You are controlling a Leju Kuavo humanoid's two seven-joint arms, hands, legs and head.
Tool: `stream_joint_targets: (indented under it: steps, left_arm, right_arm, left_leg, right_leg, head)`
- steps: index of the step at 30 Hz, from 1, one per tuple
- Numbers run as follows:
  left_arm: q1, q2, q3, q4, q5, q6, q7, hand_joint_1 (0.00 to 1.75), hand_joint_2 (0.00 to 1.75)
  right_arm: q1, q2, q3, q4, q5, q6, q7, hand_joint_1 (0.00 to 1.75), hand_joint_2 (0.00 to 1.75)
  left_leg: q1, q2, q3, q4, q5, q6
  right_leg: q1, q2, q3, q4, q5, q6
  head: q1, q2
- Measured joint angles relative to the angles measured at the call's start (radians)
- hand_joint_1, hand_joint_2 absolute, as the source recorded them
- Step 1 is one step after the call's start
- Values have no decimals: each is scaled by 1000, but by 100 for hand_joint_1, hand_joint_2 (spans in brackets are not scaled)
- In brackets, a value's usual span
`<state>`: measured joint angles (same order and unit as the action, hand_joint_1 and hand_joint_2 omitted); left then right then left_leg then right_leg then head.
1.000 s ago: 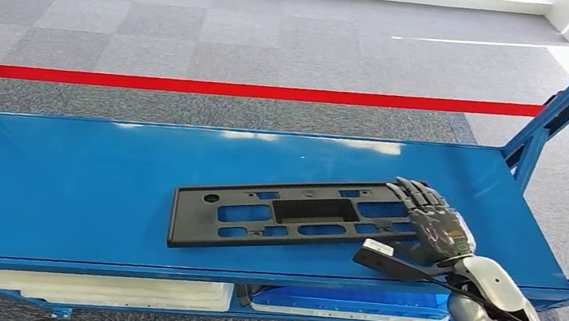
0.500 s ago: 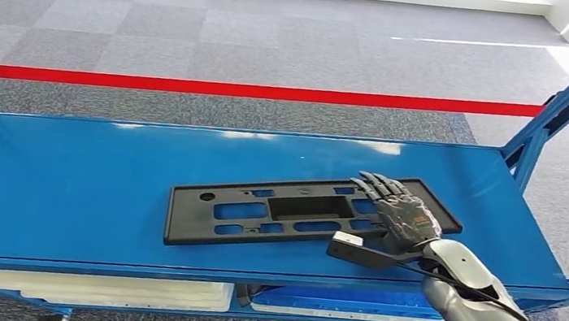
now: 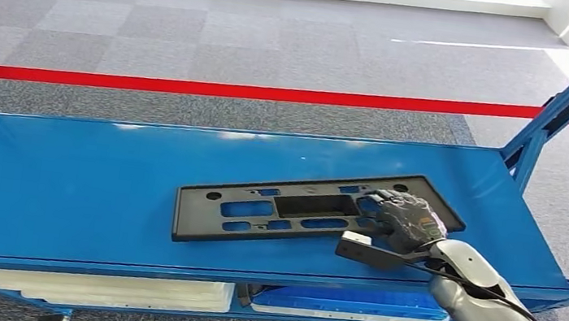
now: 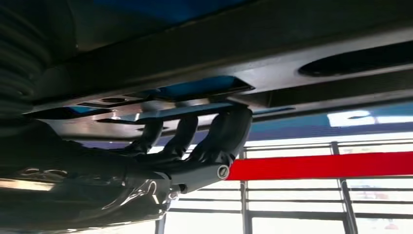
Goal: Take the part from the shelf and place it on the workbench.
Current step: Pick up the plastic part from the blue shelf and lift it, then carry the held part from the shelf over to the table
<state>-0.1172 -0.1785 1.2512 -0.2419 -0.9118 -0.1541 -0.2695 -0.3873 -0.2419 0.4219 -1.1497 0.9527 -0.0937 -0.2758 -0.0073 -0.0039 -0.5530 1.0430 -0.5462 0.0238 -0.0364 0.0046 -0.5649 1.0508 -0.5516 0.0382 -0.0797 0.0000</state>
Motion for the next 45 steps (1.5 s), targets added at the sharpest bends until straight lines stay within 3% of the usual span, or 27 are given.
stream_joint_targets:
  steps: [7, 11, 15, 22, 30, 41, 45]
  left_arm:
    - [-1, 0, 0, 0, 1, 0, -26, 0, 0]
    - [-1, 0, -4, 0, -1, 1, -80, 0, 0]
    - [-1, 0, -7, 0, 0, -4, -119, 0, 175]
    - [0, 0, -9, 0, 9, -26, -148, 0, 175]
    - [-1, 0, -15, 0, 10, -41, -157, 0, 175]
    - [2, 0, -22, 0, 4, -25, -142, 0, 175]
    - [7, 0, -25, 0, 1, -28, -146, 0, 175]
  right_arm:
    - [63, -33, -20, -68, -46, -15, -1, 175, 175]
    - [147, -39, -78, -191, -74, -46, 3, 175, 175]
    - [223, -37, -157, -334, -118, -40, -5, 175, 175]
    - [258, 0, -289, -518, -251, 4, -46, 175, 175]
    - [175, 51, -441, -642, -376, 97, -36, 175, 175]
    - [179, 110, -491, -653, -603, 214, -75, 175, 175]
    - [205, 131, -491, -653, -742, 285, -94, 175, 175]
  left_leg:
    - [0, 0, 0, 0, 0, 0]
    - [0, -2, -2, 0, 0, 0]
    - [0, -2, -4, 0, 0, 0]
    - [0, -2, -5, 0, 0, 0]
    - [0, -2, -5, 0, 0, 0]
    - [0, -2, -5, 0, 0, 0]
    - [0, -2, -5, 0, 0, 0]
  right_leg:
    - [0, 0, 1, -1, 0, 0]
    - [0, -1, 0, -1, 0, 0]
    - [0, -1, -3, -1, 0, 0]
    - [0, -1, -3, -1, 0, 0]
    - [0, -1, -3, -1, 0, 0]
    - [0, -1, -3, -1, 0, 0]
    - [0, -1, -3, -1, 0, 0]
  head:
    - [0, 0]
    - [0, 0]
    - [0, 0]
    - [0, 0]
    - [0, 0]
    - [0, 0]
    - [0, 0]
